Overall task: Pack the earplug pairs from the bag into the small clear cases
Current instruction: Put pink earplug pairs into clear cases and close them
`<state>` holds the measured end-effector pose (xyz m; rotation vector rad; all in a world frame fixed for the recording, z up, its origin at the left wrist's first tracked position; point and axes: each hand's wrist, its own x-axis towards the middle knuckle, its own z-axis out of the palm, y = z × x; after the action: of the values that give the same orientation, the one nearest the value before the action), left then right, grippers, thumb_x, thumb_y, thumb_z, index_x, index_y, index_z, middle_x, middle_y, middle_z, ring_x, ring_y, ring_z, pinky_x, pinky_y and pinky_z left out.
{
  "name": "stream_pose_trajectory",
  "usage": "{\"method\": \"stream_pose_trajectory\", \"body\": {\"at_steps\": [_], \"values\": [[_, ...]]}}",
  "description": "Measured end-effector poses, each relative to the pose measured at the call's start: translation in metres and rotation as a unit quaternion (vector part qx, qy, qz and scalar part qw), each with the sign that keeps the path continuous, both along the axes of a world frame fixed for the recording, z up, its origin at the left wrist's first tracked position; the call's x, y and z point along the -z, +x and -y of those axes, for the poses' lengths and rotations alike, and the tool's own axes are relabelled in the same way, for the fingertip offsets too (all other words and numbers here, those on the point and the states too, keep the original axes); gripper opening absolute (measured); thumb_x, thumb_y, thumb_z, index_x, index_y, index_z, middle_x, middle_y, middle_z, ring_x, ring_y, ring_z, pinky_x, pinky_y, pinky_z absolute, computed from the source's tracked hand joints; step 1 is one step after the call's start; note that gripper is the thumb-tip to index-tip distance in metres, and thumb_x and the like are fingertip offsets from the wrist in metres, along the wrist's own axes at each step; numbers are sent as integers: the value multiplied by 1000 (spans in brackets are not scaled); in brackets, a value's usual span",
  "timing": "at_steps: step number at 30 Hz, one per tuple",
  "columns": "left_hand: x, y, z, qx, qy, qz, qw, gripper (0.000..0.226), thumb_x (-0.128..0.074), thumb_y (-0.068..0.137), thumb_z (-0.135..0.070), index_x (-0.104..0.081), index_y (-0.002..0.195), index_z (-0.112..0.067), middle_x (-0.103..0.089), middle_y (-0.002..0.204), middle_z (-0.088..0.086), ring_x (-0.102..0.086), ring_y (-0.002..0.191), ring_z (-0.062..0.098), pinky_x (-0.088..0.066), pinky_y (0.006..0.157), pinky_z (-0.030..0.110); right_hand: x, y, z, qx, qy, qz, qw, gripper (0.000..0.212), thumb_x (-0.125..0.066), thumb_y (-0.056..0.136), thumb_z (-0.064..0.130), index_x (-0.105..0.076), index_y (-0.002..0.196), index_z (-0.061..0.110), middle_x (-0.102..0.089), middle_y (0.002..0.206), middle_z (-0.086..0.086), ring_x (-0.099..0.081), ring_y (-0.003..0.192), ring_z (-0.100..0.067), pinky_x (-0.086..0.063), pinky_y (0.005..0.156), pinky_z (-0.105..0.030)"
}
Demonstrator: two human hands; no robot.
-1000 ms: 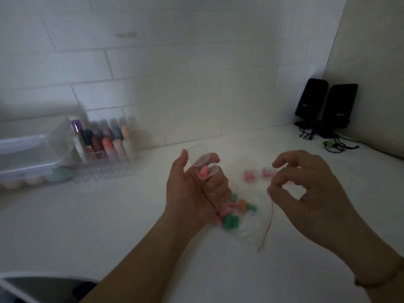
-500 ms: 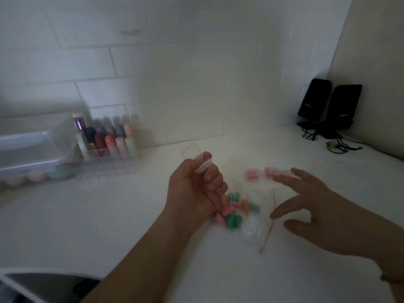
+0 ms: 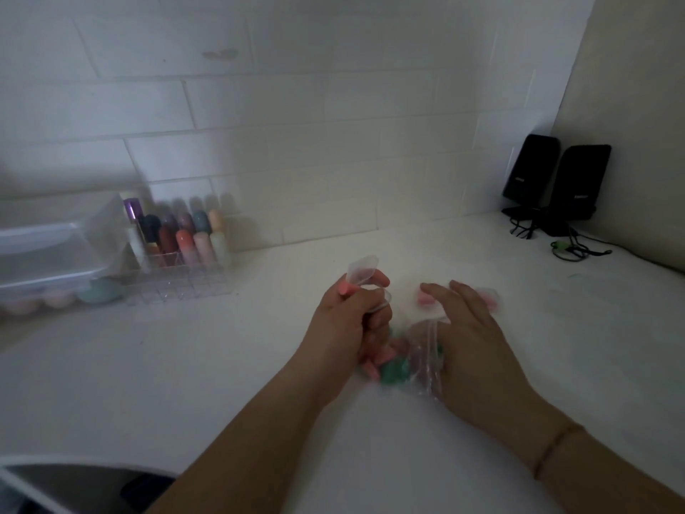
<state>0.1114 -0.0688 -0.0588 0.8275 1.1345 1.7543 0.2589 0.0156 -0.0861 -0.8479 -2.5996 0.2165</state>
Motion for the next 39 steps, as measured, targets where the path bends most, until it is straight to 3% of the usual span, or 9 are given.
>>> {"method": "stream_pose_trajectory", "body": {"at_steps": [7,14,16,19,23,26,29,34,39], "values": [[-1,-1,0,40,-9,-2,999,13,-53,78,-19,-48,89,-16,-24,64,6,-11,58,22,-15,53,33,-5,-3,1,-2,16,-51,999,12,-74,77,25,-77,89,27,-48,144,3,-31,139,-29,-32,109,-42],[-6,-6,-4,62,-38,107,992,42,-62,73,-51,-50,86,-13,-28,59,4,-24,47,15,-18,52,26,-48,48,-13,-45,-118,11,992,16,-66,62,63,-67,65,48,-35,137,34,-16,140,-3,-18,115,-28],[-7,-7,-4,76,-33,121,989,46,-54,73,-56,-52,85,-12,-31,56,4,-24,47,15,-20,50,25,-60,63,-20,-31,-128,33,991,31,-55,55,73,-67,73,50,-42,127,40,-32,129,6,-23,109,-24],[-6,-8,-1,138,-12,127,982,50,-45,81,-60,-55,85,-11,-35,54,3,-29,45,15,-24,49,24,-77,69,-20,-8,-177,-85,981,26,-63,61,63,-68,80,46,-72,90,26,-65,82,11,-47,80,-14],[-5,-3,3,227,1,159,961,54,-45,82,-61,-59,88,-9,-35,54,5,-30,47,16,-16,57,31,-70,52,-12,-70,-377,-323,865,12,-72,69,26,-73,78,19,-69,65,-9,-65,60,-20,-56,60,-26],[-5,1,3,230,-9,167,959,56,-47,80,-62,-59,88,-8,-34,54,6,-29,48,16,-16,56,31,-61,37,-5,-114,-541,-404,728,16,-60,73,11,-75,78,13,-66,70,-8,-62,64,-18,-56,60,-29],[-5,4,3,221,-24,170,960,61,-43,80,-65,-58,87,-7,-34,54,6,-30,47,15,-17,54,29,-58,34,-2,-158,-607,-417,657,19,-56,83,13,-75,84,14,-68,81,-6,-66,74,-16,-56,66,-30],[-6,7,3,229,-31,163,959,60,-46,77,-64,-57,89,-6,-37,56,5,-33,48,14,-16,56,29,-60,34,5,-193,-567,-414,685,21,-52,83,12,-73,84,16,-69,90,-12,-66,70,-18,-53,54,-26],[-4,7,5,254,-26,160,954,48,-42,83,-52,-60,89,-8,-33,59,6,-32,51,16,-15,59,32,-61,34,10,-201,-516,-422,718,30,-53,76,0,-75,92,14,-70,92,-17,-67,73,-20,-55,62,-24]]}}
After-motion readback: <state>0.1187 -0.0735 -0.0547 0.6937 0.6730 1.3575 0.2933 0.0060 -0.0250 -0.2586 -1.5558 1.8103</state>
